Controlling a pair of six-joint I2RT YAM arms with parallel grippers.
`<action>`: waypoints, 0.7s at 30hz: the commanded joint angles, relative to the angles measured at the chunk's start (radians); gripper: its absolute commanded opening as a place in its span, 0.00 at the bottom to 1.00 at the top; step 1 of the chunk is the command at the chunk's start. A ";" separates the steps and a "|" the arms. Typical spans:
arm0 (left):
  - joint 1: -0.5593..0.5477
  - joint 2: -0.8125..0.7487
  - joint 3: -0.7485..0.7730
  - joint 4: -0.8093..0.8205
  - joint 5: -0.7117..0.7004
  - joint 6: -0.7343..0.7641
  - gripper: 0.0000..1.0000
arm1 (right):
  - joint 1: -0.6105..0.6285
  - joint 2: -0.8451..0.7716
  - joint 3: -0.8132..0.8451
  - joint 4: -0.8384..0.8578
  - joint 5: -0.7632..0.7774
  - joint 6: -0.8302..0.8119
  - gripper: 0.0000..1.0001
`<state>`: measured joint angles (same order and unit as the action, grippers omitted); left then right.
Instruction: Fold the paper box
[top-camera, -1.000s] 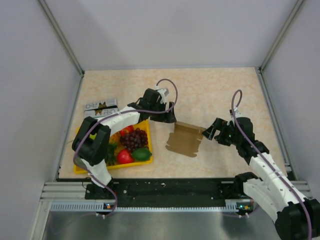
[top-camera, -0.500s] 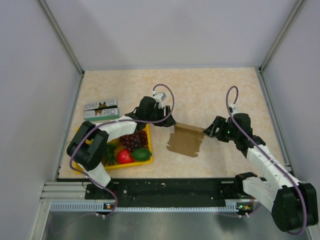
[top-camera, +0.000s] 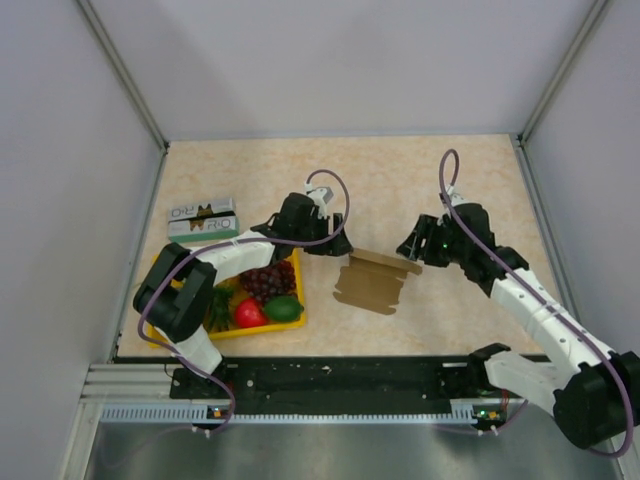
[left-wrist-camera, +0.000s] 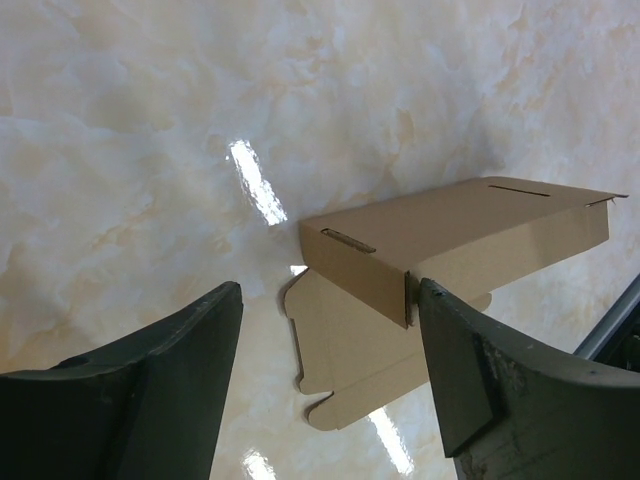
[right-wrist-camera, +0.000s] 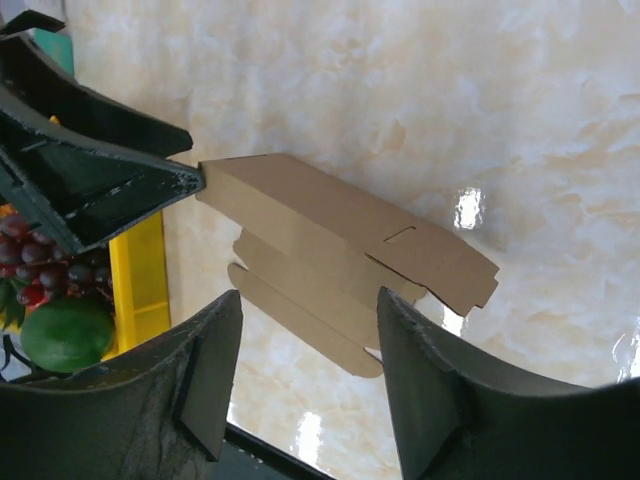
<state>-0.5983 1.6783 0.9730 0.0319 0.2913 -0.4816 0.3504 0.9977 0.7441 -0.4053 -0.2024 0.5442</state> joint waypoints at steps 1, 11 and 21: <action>-0.005 0.018 0.006 -0.086 -0.017 0.024 0.72 | 0.010 0.064 0.024 -0.024 0.032 0.034 0.54; -0.006 0.049 0.004 -0.078 -0.024 0.005 0.69 | 0.010 0.105 -0.029 0.094 -0.012 0.085 0.38; -0.009 0.052 0.009 -0.075 -0.023 0.000 0.67 | 0.012 0.078 -0.090 0.134 -0.012 0.106 0.40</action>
<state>-0.6010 1.6936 0.9844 0.0452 0.2989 -0.5041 0.3573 1.0809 0.6731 -0.3397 -0.2100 0.6312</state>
